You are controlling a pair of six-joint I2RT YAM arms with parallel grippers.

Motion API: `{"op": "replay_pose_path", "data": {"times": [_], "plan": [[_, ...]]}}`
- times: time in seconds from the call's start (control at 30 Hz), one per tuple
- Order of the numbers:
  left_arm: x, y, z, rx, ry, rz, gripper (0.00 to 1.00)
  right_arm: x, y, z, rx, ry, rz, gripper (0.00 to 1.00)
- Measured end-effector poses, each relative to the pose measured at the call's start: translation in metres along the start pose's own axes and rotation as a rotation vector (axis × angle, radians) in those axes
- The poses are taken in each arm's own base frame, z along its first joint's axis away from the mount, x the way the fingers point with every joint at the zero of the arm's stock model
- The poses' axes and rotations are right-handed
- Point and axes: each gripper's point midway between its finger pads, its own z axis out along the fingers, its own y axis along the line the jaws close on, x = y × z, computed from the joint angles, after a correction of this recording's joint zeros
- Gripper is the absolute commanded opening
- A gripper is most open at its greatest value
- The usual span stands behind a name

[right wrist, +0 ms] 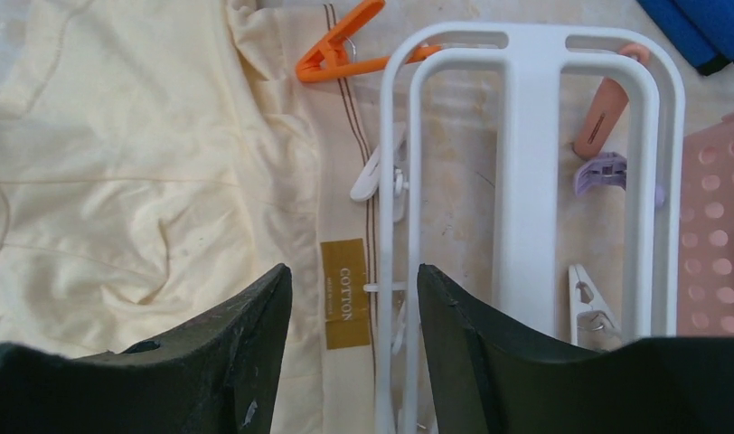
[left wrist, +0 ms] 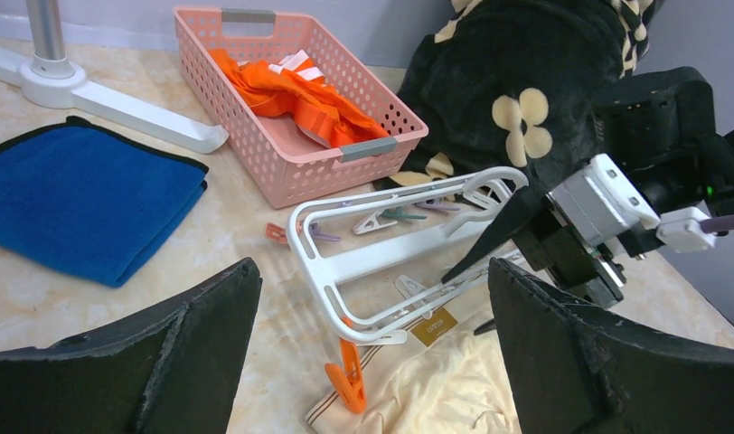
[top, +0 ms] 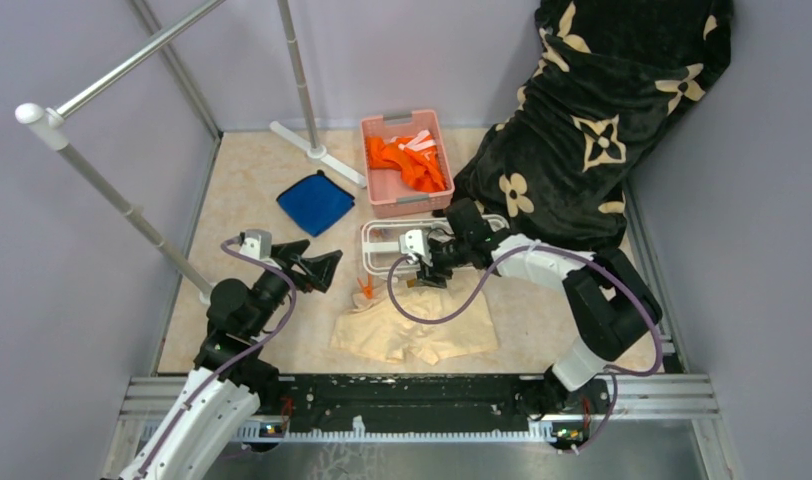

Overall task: Clip the underwear to the hanger
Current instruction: Pick up the hanger at the center of the board.

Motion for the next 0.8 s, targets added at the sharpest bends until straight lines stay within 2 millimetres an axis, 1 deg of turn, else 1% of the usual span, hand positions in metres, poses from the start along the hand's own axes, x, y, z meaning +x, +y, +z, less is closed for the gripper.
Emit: {"op": "replay_pose_path", "data": {"times": [0.1,0.3,0.37,0.47,0.6,0.7,0.77,0.8], "plan": [[0.002,0.001,-0.001,-0.003,0.007,-0.001,0.99,0.003,-0.011,0.006,0.015,0.016,-0.007,0.54],[0.001,0.000,-0.003,-0.004,0.011,-0.001,1.00,0.006,-0.025,0.014,0.029,0.024,-0.015,0.54],[0.002,0.001,-0.003,-0.006,0.014,-0.001,1.00,0.011,-0.027,0.020,0.022,0.032,-0.008,0.54],[0.003,0.001,-0.003,-0.007,0.017,-0.001,1.00,0.020,-0.026,0.025,0.007,0.047,0.009,0.52],[0.003,0.001,-0.003,-0.007,0.016,0.000,0.99,0.030,-0.023,0.031,-0.011,0.067,0.026,0.45],[0.003,0.001,-0.003,-0.008,0.017,0.007,0.94,0.033,-0.024,0.033,-0.015,0.073,0.032,0.33],[0.003,0.002,-0.003,-0.009,0.021,0.016,0.88,0.032,-0.026,0.033,-0.011,0.073,0.030,0.21],[0.003,0.002,-0.002,-0.010,0.022,0.020,0.86,0.031,-0.027,0.033,-0.008,0.073,0.030,0.18]]}}
